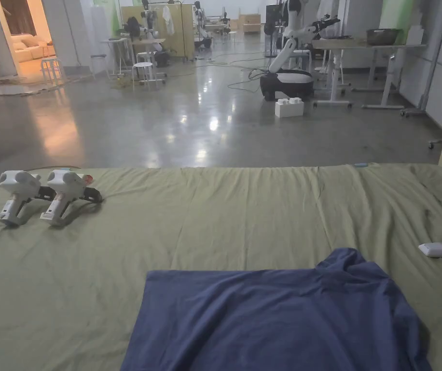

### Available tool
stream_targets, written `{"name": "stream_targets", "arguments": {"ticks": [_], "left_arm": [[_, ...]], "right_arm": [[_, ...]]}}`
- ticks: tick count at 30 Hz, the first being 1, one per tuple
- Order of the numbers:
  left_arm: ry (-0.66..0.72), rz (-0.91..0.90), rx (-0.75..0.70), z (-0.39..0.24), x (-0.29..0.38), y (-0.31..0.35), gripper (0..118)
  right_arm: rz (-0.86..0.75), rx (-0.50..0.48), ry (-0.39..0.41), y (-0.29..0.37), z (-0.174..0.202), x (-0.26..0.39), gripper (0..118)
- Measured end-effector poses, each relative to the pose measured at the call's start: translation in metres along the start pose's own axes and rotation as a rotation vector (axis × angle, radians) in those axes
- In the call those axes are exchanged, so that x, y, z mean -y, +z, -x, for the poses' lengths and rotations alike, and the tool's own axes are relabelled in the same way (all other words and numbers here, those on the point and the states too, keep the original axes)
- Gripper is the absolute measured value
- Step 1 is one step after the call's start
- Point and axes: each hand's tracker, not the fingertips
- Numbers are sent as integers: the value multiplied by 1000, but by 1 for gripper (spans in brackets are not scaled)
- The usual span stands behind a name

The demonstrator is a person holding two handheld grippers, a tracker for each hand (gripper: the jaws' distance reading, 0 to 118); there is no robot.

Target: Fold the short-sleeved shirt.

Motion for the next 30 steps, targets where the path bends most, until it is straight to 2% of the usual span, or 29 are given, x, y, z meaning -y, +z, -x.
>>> {"name": "stream_targets", "arguments": {"ticks": [4,9,14,16,17,18,21,24,27,30], "left_arm": [[-5,-169,-12,-26,-33,41,92],[-166,-367,-138,-73,-58,86,92],[-204,-408,-100,-98,-65,113,90],[-275,-434,-85,-109,-69,120,72],[-287,-443,-84,-114,-71,123,58],[-287,-446,-78,-119,-73,126,41],[-246,-480,24,-127,-78,130,25],[-256,-497,34,-137,-80,129,0],[-306,-489,65,-142,-83,129,0],[-295,-487,99,-144,-85,126,0]], "right_arm": [[-118,-9,11,27,16,-17,67],[-301,-52,94,68,54,-40,66],[-404,-119,146,97,84,-57,63],[-431,-122,169,108,95,-66,56],[-445,-124,175,112,100,-69,51],[-455,-129,177,113,102,-72,40],[-474,-133,169,118,111,-81,8],[-493,-146,166,120,115,-85,0],[-506,-157,167,122,118,-86,0],[-509,-167,156,120,120,-88,0]]}}
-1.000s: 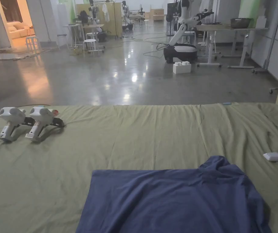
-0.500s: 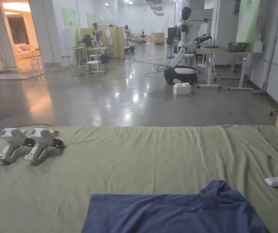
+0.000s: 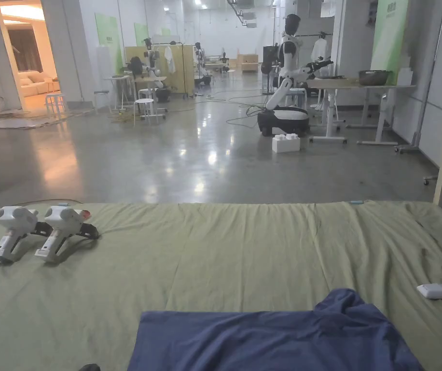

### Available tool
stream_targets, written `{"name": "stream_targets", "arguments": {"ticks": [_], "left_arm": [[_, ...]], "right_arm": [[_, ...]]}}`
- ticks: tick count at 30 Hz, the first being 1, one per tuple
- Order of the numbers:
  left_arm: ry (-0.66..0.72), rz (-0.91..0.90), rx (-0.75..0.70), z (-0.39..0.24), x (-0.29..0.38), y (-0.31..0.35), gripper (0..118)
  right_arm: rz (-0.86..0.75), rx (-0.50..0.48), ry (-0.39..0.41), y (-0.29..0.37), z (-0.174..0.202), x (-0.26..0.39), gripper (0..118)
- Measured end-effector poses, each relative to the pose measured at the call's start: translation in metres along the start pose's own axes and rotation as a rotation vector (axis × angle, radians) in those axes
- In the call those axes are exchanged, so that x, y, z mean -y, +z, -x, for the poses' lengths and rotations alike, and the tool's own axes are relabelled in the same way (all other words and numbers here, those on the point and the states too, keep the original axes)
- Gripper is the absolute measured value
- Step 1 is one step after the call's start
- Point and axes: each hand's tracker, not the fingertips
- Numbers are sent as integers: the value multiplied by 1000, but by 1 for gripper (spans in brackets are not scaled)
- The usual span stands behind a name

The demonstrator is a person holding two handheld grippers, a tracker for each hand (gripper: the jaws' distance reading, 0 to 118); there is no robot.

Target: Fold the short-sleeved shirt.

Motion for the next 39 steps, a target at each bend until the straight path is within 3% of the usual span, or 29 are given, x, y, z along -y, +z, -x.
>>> {"name": "stream_targets", "arguments": {"ticks": [6,7,8,9,10,11,16,20,29,31,33,39], "left_arm": [[34,11,17,8,-1,-5,0],[78,42,34,13,1,-9,7],[124,95,57,24,4,-16,21],[176,153,56,35,9,-21,45],[242,216,47,49,21,-26,58],[284,251,44,63,35,-31,60],[266,458,-40,102,128,-52,60],[319,592,-1,114,195,-68,60],[367,696,65,110,242,-86,60],[352,725,68,106,244,-90,49],[324,737,77,102,245,-92,28],[297,779,94,99,249,-103,6]], "right_arm": [[-2,-7,9,-4,4,-1,0],[1,-12,6,-5,4,0,0],[10,-18,4,-6,3,3,0],[19,-25,4,-7,3,6,0],[32,-33,4,-6,2,9,0],[51,-44,1,-6,1,13,0],[139,-47,-46,-5,-3,35,0],[212,-38,-51,-6,-6,49,0],[296,-23,-55,-5,-11,65,0],[311,-17,-65,-5,-14,69,0],[318,-7,-75,-3,-17,72,0],[339,44,-125,4,-35,82,0]]}}
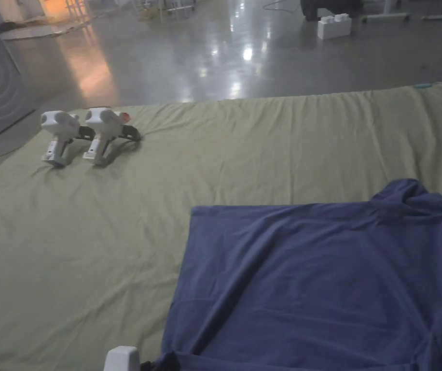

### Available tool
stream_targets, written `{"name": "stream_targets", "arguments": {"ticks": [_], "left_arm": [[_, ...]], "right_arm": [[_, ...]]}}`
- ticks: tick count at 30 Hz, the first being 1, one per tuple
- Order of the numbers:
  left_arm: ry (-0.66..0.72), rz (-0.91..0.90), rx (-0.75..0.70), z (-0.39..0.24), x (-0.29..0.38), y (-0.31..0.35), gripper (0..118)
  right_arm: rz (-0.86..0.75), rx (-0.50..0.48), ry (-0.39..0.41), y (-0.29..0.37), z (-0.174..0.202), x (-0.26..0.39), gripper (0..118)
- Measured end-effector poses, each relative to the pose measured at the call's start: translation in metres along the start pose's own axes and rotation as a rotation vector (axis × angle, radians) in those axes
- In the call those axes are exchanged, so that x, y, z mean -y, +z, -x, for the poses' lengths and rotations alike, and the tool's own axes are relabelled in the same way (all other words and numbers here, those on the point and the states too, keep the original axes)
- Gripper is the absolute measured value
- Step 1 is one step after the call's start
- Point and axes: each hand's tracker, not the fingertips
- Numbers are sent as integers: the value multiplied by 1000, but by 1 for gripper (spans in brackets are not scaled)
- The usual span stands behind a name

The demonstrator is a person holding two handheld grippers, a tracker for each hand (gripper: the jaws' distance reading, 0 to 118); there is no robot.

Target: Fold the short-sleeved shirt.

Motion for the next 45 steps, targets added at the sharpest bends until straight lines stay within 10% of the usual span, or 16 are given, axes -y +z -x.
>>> {"name": "stream_targets", "arguments": {"ticks": [5,8,9,18,22,35,45], "left_arm": [[-58,82,-36,-10,-8,-14,6],[-102,104,-59,-17,-11,-16,6],[-121,107,-67,-20,-11,-15,6],[-120,114,-79,-41,-14,-7,6],[-116,115,-82,-43,-15,-4,6],[-124,3,31,-38,-60,33,4],[-12,-74,12,-11,-192,-54,3]], "right_arm": [[99,57,-51,-12,-35,15,2],[199,110,-175,-32,-65,37,65],[246,107,-220,-37,-73,43,69],[347,41,-215,-83,-94,77,66],[328,-10,-191,-92,-101,71,11],[171,-61,-128,-95,-90,20,7],[183,4,-205,-237,-84,-75,6]]}}
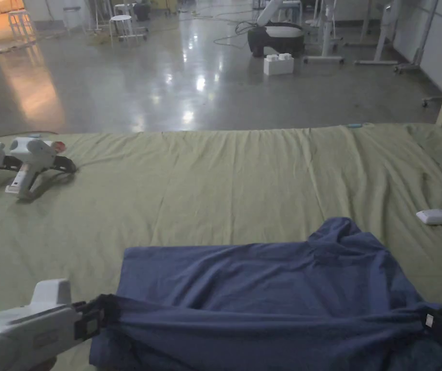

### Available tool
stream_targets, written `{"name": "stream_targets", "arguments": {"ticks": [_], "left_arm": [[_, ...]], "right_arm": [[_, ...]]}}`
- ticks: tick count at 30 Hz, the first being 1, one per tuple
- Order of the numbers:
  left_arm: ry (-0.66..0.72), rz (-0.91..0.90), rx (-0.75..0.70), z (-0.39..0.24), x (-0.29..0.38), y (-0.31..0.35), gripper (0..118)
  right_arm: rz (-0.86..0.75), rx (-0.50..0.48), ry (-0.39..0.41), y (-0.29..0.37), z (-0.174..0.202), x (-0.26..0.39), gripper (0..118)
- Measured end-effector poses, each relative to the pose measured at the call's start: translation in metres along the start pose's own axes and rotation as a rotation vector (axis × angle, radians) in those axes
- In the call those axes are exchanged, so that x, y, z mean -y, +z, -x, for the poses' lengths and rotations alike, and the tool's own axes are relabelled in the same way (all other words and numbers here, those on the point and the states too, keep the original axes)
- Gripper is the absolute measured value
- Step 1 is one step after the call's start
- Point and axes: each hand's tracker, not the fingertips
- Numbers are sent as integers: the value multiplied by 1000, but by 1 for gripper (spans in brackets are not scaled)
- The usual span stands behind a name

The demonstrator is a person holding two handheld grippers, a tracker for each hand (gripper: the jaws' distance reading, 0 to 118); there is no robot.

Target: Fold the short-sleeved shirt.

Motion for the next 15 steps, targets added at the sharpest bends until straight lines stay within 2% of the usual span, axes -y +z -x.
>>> {"name": "stream_targets", "arguments": {"ticks": [3,7,8,10,11,12,13,14,15], "left_arm": [[69,5,-52,9,-16,-41,3],[112,64,-73,10,-27,-84,5],[113,85,-87,10,-27,-92,13],[142,147,-110,14,-23,-106,53],[138,140,-101,16,-21,-109,73],[135,136,-105,16,-20,-107,84],[125,124,-113,16,-19,-102,84],[105,68,-117,14,-18,-88,84],[84,19,-117,12,-18,-76,84]], "right_arm": [[52,43,4,-43,14,-24,6],[143,113,81,-92,26,-40,6],[167,123,98,-100,26,-40,6],[206,128,112,-115,27,-38,10],[208,125,113,-118,26,-37,20],[204,122,110,-116,24,-36,40],[200,115,105,-112,22,-37,53],[186,89,96,-104,21,-38,60],[170,76,95,-97,21,-39,59]]}}
